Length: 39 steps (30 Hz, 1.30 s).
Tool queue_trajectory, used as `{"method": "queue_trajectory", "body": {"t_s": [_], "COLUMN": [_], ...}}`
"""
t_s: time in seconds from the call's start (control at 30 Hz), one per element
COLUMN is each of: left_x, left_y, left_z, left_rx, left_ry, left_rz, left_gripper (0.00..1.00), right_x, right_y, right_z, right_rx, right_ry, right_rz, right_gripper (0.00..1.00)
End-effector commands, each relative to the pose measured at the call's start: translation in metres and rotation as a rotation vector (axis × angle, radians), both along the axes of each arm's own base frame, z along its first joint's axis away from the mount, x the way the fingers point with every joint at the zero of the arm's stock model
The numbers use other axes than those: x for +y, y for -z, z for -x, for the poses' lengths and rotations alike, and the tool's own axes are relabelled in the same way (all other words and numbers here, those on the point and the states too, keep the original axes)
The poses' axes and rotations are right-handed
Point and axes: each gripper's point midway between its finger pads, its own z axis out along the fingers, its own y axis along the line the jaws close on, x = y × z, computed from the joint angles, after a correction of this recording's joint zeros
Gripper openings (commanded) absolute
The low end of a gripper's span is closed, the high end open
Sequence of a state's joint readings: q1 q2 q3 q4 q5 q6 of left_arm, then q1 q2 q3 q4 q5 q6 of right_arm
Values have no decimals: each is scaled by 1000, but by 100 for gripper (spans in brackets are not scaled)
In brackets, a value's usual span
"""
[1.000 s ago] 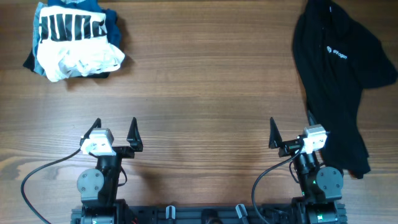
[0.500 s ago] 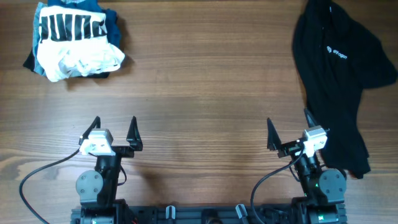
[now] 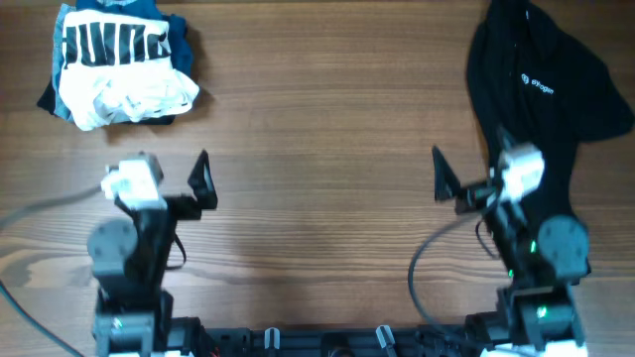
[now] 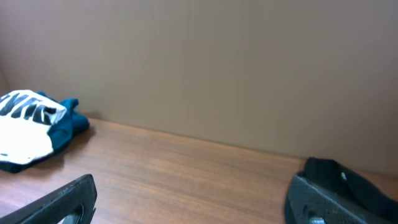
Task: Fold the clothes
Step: 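Reach the right gripper up to the black t-shirt and grasp it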
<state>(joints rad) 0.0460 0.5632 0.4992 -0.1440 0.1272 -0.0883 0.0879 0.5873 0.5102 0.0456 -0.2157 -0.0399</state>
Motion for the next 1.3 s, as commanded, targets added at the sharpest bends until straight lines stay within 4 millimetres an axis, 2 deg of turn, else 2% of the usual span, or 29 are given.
{"method": "queue_trajectory", "body": {"t_s": [0.0, 0.13, 0.27, 0.37, 0.43, 0.6, 0.67, 0.8, 0.83, 0.9, 0.97, 1.07, 1.13, 1.27], "left_x": [-7, -6, -5, -5, -5, -5, -5, -8, -8, -8, -8, -8, -9, -9], "left_y": [-24, -24, -14, 3, 22, 62, 77, 100, 103, 107, 106, 105, 105, 105], "left_z": [-26, -51, -70, -79, -85, -97, -100, -106, -107, -111, -113, -115, -115, -115], "left_rx": [104, 275, 433, 540, 605, 712, 753, 807, 811, 812, 805, 796, 796, 795], "left_ry": [45, 45, 44, 56, 60, 55, 56, 75, 75, 75, 75, 76, 78, 78], "left_rz": [10, 21, 30, 12, 12, 36, 38, 55, 56, 55, 56, 55, 57, 57], "left_gripper": [100, 100, 100, 100, 100, 100, 100, 100, 100, 100, 100, 100, 100, 100], "right_x": [15, 21, 24, 27, 30, 24, 3, -57, -69, -115, -142, -173, -187, -194], "right_y": [-30, -35, -22, -4, 11, 50, 64, 95, 103, 133, 153, 180, 194, 223], "right_z": [-28, -65, -106, -135, -157, -197, -218, -245, -248, -255, -254, -248, -244, -236], "right_rx": [65, 225, 401, 510, 551, 569, 569, 594, 600, 640, 677, 728, 756, 820], "right_ry": [-78, -97, -104, -112, -119, -70, 38, 228, 249, 336, 379, 429, 447, 421], "right_rz": [10, 18, 54, 78, 71, 82, 55, -23, -31, -73, -91, -97, -91, -22], "right_gripper": [100, 100, 100, 100, 100, 100, 100, 100, 100, 99, 98, 97, 94, 88]}}
